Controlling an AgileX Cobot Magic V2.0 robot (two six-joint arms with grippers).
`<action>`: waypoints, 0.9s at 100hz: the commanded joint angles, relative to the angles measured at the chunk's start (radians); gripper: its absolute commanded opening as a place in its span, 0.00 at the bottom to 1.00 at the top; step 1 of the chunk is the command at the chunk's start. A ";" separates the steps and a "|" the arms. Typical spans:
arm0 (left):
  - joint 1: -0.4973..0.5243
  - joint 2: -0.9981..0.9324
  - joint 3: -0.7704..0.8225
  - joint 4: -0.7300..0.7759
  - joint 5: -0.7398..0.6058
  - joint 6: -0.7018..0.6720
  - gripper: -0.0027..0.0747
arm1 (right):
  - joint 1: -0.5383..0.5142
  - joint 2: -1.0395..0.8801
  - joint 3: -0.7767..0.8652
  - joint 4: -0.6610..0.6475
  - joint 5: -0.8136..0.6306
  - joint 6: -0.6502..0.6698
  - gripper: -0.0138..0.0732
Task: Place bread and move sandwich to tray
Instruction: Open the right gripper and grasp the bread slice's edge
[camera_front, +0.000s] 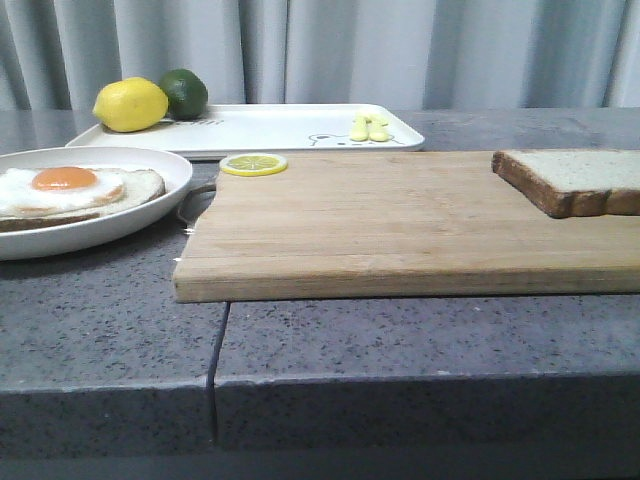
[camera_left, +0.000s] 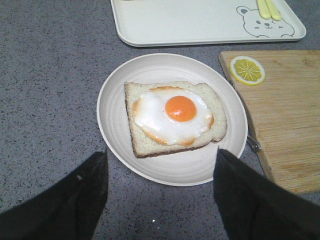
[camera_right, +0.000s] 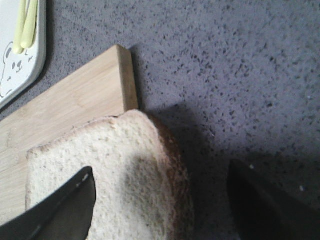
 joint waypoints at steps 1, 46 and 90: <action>-0.009 0.002 -0.034 -0.024 -0.053 -0.002 0.57 | -0.007 -0.014 -0.030 0.046 0.040 -0.021 0.79; -0.009 0.002 -0.034 -0.024 -0.053 -0.002 0.57 | -0.007 0.037 -0.030 0.054 0.156 -0.038 0.79; -0.009 0.002 -0.034 -0.024 -0.053 -0.002 0.57 | -0.007 0.043 -0.030 0.052 0.115 -0.038 0.29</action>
